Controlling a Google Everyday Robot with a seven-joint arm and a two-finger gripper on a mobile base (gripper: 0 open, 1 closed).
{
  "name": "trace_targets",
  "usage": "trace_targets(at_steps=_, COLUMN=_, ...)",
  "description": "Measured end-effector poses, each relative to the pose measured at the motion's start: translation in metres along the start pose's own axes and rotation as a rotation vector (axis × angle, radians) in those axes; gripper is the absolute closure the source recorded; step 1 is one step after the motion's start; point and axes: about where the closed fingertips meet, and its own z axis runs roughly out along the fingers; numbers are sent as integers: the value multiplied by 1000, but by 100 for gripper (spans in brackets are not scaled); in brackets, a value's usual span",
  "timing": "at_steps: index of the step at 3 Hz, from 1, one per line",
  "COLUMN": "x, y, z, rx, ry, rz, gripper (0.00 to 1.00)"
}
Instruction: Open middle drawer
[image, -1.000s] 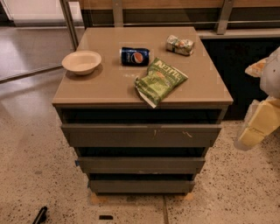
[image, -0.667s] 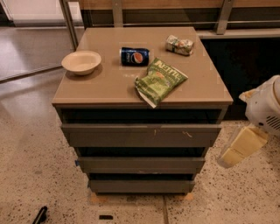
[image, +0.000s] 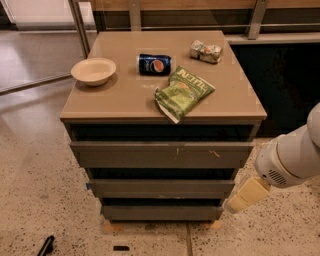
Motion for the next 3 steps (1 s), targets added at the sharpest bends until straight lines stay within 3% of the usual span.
trace_targets(at_steps=1, x=-1, y=0, z=-3, rx=7, ry=-1, rz=-4, gripper=19)
trace_targets(at_steps=3, x=-1, y=0, z=-3, rx=7, ry=-1, rz=-4, gripper=65)
